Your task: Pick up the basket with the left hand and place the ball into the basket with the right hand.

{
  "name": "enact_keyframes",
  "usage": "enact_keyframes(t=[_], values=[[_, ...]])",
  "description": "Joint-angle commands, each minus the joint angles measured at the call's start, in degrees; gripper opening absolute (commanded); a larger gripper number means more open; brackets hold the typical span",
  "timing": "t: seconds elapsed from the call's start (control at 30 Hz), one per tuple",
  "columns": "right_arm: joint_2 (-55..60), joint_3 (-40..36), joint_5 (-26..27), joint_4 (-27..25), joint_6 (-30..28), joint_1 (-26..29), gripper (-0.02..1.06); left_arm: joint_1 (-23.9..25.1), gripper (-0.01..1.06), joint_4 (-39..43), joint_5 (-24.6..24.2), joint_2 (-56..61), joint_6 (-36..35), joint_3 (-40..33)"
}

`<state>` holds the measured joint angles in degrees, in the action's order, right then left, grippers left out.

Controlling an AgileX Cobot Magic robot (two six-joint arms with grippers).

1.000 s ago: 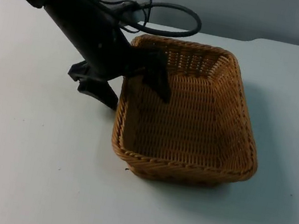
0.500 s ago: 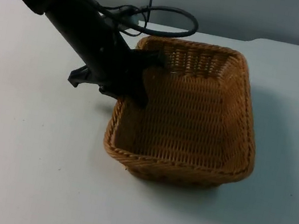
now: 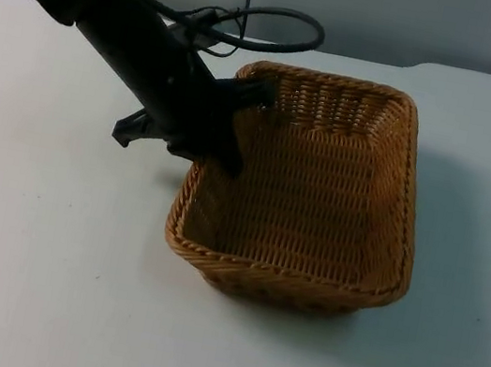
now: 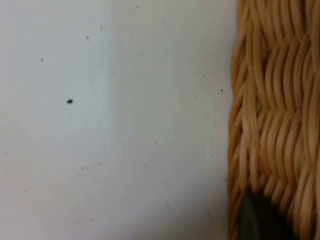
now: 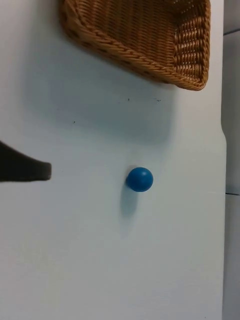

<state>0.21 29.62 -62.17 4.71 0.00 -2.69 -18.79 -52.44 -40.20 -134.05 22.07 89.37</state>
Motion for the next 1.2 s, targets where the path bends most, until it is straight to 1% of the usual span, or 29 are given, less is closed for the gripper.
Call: enact_keyframes(t=[0.0, 0.03, 0.07, 0.13, 0.3, 0.33, 0.4, 0.43, 0.6, 0.63, 0.77, 0.8, 0.83, 0.97, 1.0, 1.07, 1.17], values=[[-0.21, -0.60, 0.50, 0.34, -0.37, 0.37, 0.76, -0.27, 0.00, 0.63, 0.64, 1.23, -2.36, -0.11], [-0.21, -0.60, 0.50, 0.34, -0.37, 0.37, 0.76, -0.27, 0.00, 2.49, 0.64, 1.77, -4.27, -0.11], [-0.21, -0.60, 0.50, 0.34, -0.37, 0.37, 0.76, -0.27, 0.00, 2.49, 0.64, 1.77, -4.27, -0.11], [-0.21, -0.60, 0.50, 0.34, -0.37, 0.37, 0.76, -0.27, 0.00, 7.30, 0.64, 3.53, -7.72, -0.11], [-0.21, -0.60, 0.50, 0.34, -0.37, 0.37, 0.76, -0.15, 0.00, 14.35, -1.42, 7.97, -13.34, -0.20], [-0.21, -0.60, 0.50, 0.34, -0.37, 0.37, 0.76, -0.15, 0.00, 14.49, -1.53, 9.19, -13.94, -0.63], [-0.21, -0.60, 0.50, 0.34, -0.37, 0.37, 0.76, 0.19, 0.00, 14.49, 0.14, 12.00, -15.25, -3.01], [-0.21, -0.60, 0.50, 0.34, -0.37, 0.37, 0.76, 0.19, 0.00, 14.49, 0.14, 12.00, -15.25, -3.01], [-0.21, -0.60, 0.50, 0.34, -0.37, 0.37, 0.76, 2.95, 0.00, 13.75, 1.19, 18.93, -15.83, -13.01], [-0.21, -0.60, 0.50, 0.34, -0.37, 0.37, 0.76, 2.95, 0.00, 13.75, 1.19, 18.93, -15.83, -13.01], [-0.21, -0.60, 0.50, 0.34, -0.37, 0.37, 0.76, 5.39, 0.00, 13.17, 5.58, 26.40, -15.67, -23.57], [-0.21, -0.60, 0.50, 0.34, -0.37, 0.37, 0.76, 5.39, 0.00, 13.17, 5.58, 26.40, -15.67, -23.57], [-0.21, -0.60, 0.50, 0.34, -0.37, 0.37, 0.76, 6.13, 0.00, 12.77, 6.31, 28.46, -14.85, -26.11], [-0.21, -0.60, 0.50, 0.34, -0.37, 0.37, 0.76, 7.79, 0.00, 9.20, 6.79, 35.37, -10.23, -33.54], [-0.21, -0.60, 0.50, 0.34, -0.37, 0.37, 0.76, 7.79, 0.00, 9.20, 6.79, 35.37, -10.23, -33.54], [-0.21, -0.60, 0.50, 0.34, -0.37, 0.37, 0.76, 7.79, 0.00, 7.77, 6.48, 38.87, -8.51, -36.20], [-0.21, -0.60, 0.50, 0.34, -0.37, 0.37, 0.76, 7.79, 0.00, 7.64, 6.03, 42.87, -8.51, -39.34]])
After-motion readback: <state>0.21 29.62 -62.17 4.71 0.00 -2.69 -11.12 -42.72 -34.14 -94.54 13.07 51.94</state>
